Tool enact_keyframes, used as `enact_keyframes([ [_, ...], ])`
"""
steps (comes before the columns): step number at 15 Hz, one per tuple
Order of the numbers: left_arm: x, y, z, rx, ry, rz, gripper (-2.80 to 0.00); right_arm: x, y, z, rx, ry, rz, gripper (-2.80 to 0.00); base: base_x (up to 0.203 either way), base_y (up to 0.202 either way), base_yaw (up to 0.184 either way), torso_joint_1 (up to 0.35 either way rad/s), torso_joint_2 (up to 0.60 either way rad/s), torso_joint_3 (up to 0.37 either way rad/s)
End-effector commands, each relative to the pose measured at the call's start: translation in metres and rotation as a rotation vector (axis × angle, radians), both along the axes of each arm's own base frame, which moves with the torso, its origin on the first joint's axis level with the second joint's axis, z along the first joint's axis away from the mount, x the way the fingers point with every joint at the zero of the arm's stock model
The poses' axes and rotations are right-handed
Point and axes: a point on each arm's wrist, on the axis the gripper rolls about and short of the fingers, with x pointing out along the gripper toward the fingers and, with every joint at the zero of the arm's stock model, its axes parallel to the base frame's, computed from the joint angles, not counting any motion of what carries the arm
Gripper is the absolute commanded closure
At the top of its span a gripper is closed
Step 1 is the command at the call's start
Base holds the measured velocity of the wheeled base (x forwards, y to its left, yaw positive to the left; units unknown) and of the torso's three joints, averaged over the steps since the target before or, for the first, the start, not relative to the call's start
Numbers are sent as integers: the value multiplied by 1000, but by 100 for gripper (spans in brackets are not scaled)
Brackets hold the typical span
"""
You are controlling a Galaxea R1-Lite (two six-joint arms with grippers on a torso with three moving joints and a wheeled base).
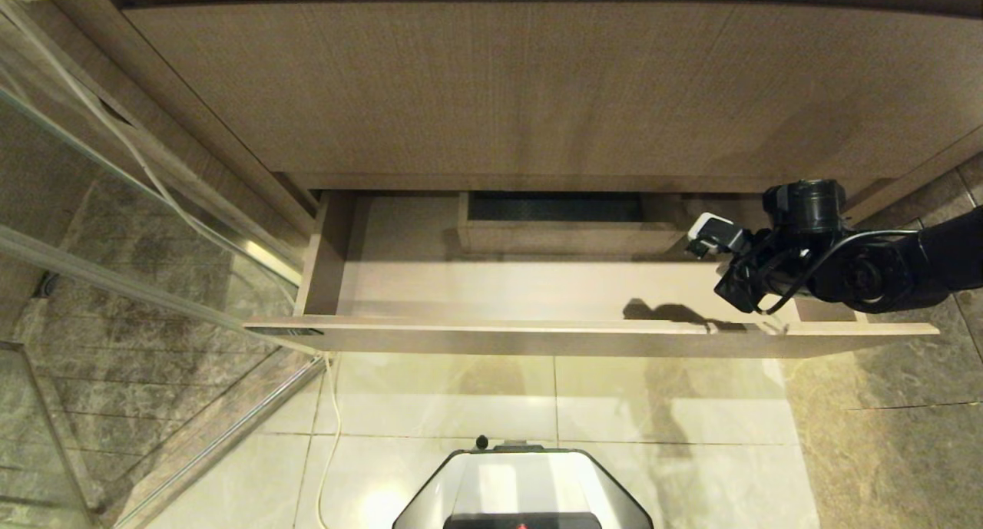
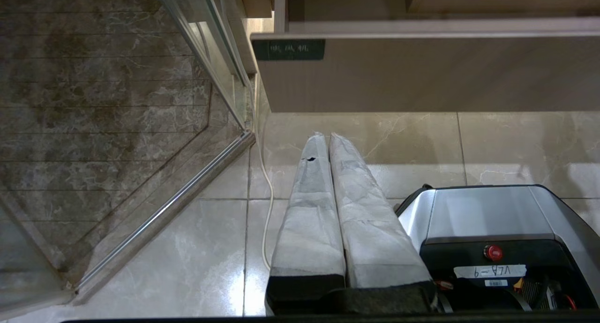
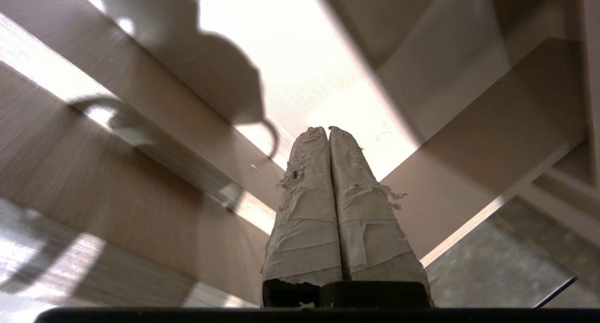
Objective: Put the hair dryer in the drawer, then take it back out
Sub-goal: Pull open the drawer
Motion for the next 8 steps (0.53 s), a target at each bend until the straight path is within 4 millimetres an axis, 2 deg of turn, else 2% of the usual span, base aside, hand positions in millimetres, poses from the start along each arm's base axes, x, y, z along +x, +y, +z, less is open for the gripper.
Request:
enact_keyframes([
  [1,0,0,0,0,0,0,0,-20,-1,29,24,-54,-10,0,0,0,0,0,0,0],
  [3,0,0,0,0,1,0,0,-49,-4,54,95,-73,-40,0,0,0,0,0,0,0],
  [5,0,0,0,0,1,0,0,-90,-7,74,245,-99,-109,0,0,0,0,0,0,0],
  [8,0,0,0,0,1,0,0,-178,-12,88,445,-160,-182,0,0,0,0,0,0,0],
])
